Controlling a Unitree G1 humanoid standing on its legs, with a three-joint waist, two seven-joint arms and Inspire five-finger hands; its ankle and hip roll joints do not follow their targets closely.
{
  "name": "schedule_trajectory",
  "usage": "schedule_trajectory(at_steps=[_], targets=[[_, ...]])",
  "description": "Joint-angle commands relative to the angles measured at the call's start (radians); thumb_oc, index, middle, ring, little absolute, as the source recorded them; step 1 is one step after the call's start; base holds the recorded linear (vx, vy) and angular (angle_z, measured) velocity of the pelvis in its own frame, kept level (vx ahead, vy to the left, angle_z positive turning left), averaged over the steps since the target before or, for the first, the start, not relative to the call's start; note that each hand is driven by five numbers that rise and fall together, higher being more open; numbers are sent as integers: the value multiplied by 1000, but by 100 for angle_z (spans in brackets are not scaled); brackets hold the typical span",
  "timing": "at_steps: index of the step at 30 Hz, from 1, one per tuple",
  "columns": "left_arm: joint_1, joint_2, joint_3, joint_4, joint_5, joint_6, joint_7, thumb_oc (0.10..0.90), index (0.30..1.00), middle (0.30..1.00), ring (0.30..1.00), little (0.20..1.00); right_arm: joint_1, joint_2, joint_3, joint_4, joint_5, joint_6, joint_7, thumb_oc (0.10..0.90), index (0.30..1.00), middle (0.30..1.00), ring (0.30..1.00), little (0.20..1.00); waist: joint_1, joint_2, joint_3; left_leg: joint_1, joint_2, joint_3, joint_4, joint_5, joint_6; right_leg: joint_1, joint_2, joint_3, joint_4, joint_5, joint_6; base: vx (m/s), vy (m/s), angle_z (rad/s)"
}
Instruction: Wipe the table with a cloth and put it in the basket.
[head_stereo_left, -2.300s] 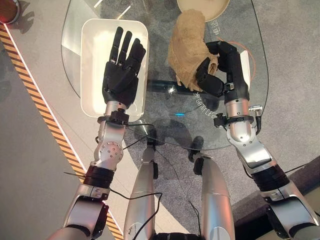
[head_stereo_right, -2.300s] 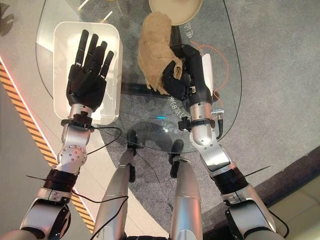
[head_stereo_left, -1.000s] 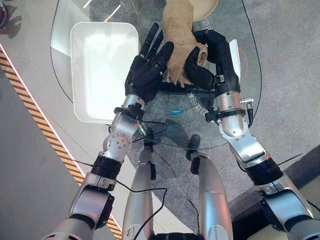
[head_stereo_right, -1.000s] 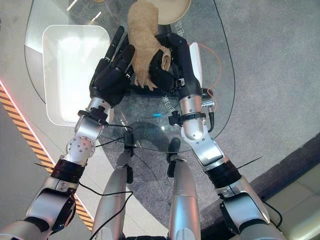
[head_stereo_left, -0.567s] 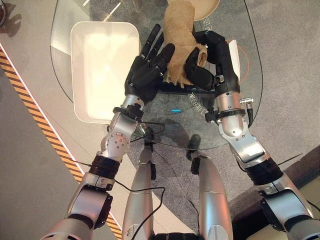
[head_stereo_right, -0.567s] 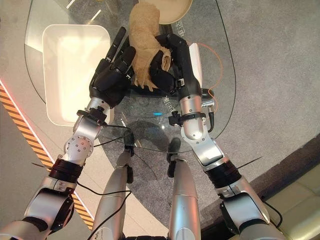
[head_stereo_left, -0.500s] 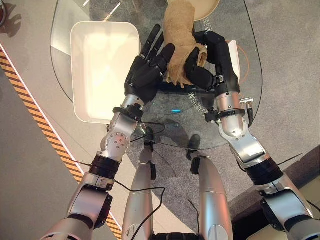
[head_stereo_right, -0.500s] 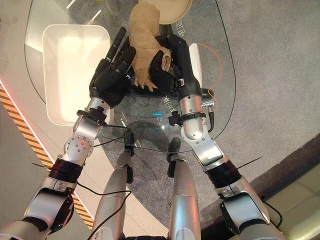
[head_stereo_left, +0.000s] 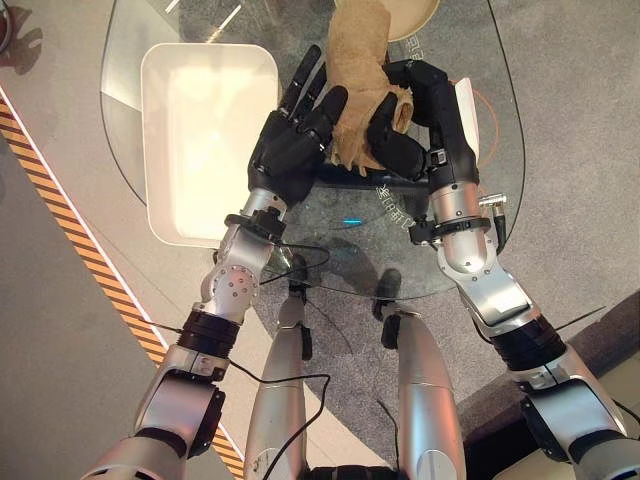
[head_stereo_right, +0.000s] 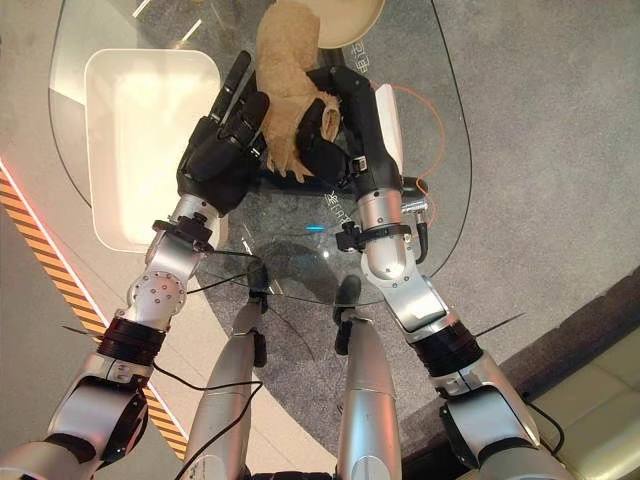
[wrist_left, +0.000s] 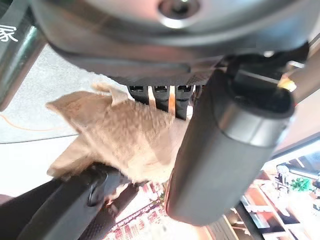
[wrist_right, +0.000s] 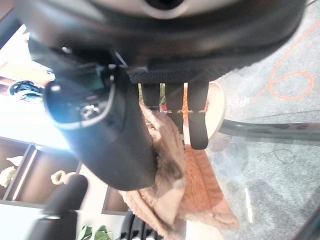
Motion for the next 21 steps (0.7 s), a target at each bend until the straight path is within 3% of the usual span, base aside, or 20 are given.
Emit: schedule_trajectory(at_steps=[1,21], targets=[[-134,-31,-51,-149,10,-43,-134,100,300,300,300,200,-179,30,-9,-188,-24,-98,14,100,300,300,300,200,9,-31,-29,18,-40,70,109,-150,34,52,47,53,-181,108,66,0,0,0],[-131,-40,-50,-152,19,-51,-132,100,300,300,300,200,-179,33,-11,-188,-26,-103,22,100,300,300,300,200,10,-30,-29,12,-43,71,115,-154,35,46,46,51,-176,106,67,0,0,0]])
